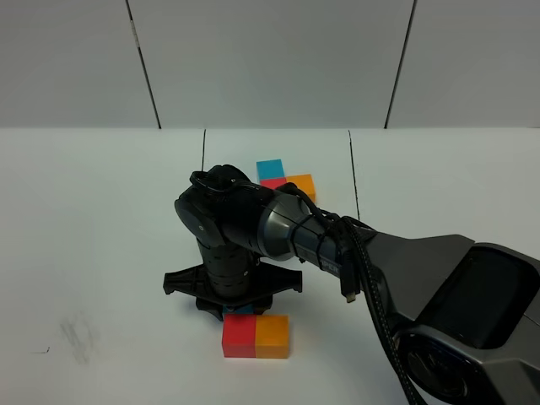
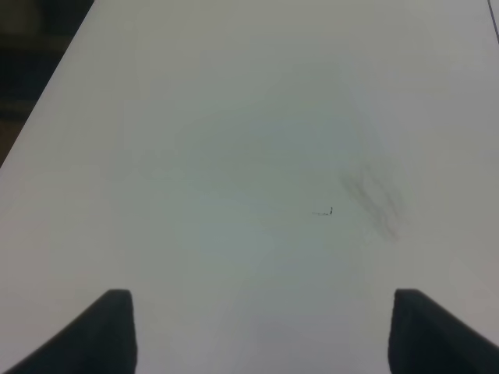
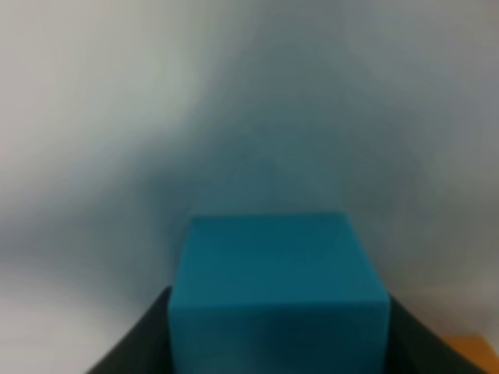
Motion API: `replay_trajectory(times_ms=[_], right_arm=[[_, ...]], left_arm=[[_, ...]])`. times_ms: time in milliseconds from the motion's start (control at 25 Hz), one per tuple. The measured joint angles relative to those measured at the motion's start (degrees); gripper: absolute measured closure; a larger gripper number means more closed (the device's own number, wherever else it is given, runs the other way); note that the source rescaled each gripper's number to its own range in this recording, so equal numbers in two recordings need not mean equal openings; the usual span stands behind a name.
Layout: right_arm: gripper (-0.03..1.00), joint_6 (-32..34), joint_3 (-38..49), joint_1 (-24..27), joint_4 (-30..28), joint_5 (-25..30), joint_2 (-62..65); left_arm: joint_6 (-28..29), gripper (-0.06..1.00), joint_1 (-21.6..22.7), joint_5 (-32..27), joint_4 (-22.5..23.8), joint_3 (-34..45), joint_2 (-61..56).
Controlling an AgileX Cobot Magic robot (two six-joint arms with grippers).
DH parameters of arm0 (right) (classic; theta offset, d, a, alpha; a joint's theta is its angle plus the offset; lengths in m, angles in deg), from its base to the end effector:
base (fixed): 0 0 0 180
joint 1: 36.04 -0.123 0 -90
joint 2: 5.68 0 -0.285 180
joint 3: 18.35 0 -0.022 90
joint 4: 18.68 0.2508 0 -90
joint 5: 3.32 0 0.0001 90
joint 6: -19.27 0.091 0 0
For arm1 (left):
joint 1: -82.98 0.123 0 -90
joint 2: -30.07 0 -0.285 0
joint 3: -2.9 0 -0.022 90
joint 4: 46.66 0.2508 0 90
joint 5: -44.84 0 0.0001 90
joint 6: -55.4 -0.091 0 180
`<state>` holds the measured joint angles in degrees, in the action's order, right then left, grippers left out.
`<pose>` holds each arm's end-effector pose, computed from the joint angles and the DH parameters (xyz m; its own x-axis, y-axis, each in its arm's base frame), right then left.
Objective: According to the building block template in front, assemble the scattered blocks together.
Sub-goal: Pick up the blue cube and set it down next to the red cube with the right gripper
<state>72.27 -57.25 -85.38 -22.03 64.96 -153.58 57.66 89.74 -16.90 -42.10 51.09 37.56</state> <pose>0.3230 0.3685 0.1228 -0.9964 0.0435 -0.0723 0.0434 0.9991 0.0042 -0.0079 0.0055 0.2779 -0.4558 -0.0557 -0.8883 -0.1800 0.9832 0.0307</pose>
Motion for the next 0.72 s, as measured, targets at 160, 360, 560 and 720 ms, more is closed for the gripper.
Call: replay_trajectory(times_ms=[160,360,560,720], right_arm=[[0.78,0.0,0.0,0.0,0.0,0.0,0.0],[0.78,0.0,0.0,0.0,0.0,0.0,0.0],[0.78,-0.1,0.0,0.2,0.6,-0.2,0.0],[0.77,-2.3,0.0,0.5,1.6,-0.6,0.0]], left_arm=[[0.0,0.31,0.0,0.0,0.0,0.0,0.0],[0.1,0.31,0.0,0.0,0.0,0.0,0.0],[0.1,0.31,0.0,0.0,0.0,0.0,0.0],[0.1,0.31,0.0,0.0,0.0,0.0,0.0]])
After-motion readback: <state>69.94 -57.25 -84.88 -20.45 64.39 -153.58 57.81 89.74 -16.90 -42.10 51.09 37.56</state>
